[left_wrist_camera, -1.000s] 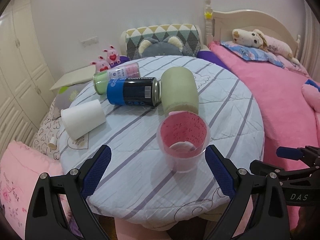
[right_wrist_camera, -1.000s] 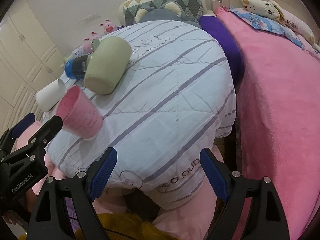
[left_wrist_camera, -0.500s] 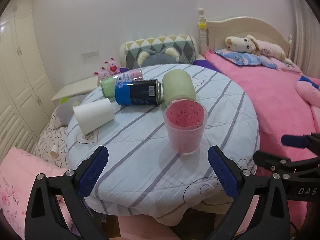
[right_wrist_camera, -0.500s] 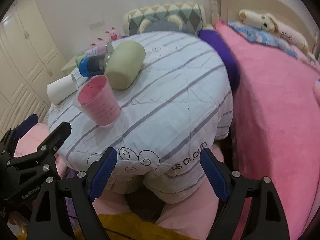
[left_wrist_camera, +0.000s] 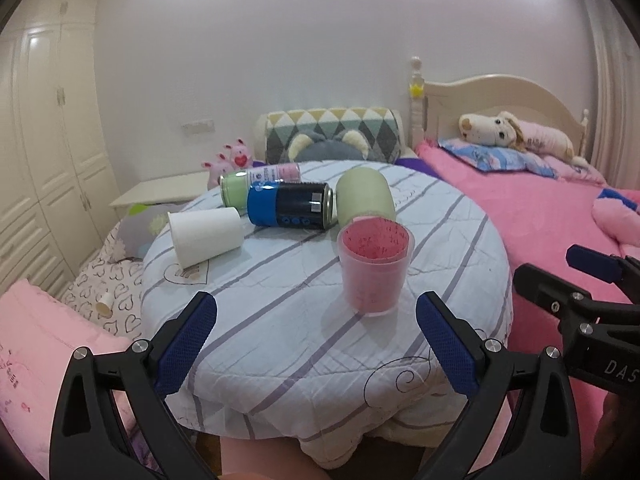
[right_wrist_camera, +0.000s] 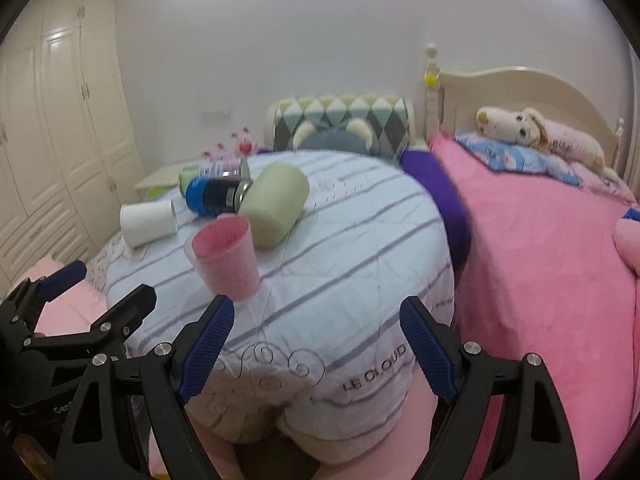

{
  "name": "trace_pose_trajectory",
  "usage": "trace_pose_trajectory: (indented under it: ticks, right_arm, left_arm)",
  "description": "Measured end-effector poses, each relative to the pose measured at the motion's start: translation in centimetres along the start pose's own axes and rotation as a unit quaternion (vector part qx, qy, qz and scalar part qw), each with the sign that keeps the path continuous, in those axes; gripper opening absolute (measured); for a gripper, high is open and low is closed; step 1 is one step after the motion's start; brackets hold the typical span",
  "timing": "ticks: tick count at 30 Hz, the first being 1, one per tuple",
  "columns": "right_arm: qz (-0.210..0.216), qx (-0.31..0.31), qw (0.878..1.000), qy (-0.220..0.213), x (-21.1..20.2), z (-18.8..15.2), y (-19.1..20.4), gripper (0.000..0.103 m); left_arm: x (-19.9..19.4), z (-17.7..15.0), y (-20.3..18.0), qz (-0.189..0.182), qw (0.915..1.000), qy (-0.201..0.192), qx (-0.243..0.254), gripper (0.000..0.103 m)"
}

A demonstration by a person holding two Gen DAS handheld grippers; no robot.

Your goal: Flip cup upright

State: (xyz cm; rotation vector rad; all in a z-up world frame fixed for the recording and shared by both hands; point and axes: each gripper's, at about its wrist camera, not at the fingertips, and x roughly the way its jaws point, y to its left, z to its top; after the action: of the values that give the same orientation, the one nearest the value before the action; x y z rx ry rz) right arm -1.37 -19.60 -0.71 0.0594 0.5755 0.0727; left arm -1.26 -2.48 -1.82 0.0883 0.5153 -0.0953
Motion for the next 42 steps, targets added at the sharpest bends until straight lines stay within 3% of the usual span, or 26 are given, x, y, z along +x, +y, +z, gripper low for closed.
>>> trace_pose_trajectory:
  ticks: [6,11,27,42]
  right_arm:
    - [-0.029,-0.024,0.997,-0.073,-0.3,-0.7,0.7,0.086]
    - [-0.035,-0.036,0.992,-0.113,-0.2,-1.3,1.2,0.086]
    - [-0.021,-0.02,0.988,-0.152,-0.1,-2.7,1.2,0.086]
    - [-0.024,-0.017,0.988,-0.152,-0.3,-2.5,1.1,0.086]
  left_arm:
    - [-0.4,-0.3,0.3,-0.013,0.9991,-0.031,-0.025,0.102]
    - [-0.4,-0.6,0.5,0.003,0.9983,-0.053,-0.024,0.102]
    - [0.6,-2.1,1.2,0.021,0.996,-0.086,-0.016,0.102]
    - [0.3,-1.9,1.3,0.023,0.9953,-0.092,-0.016,0.102]
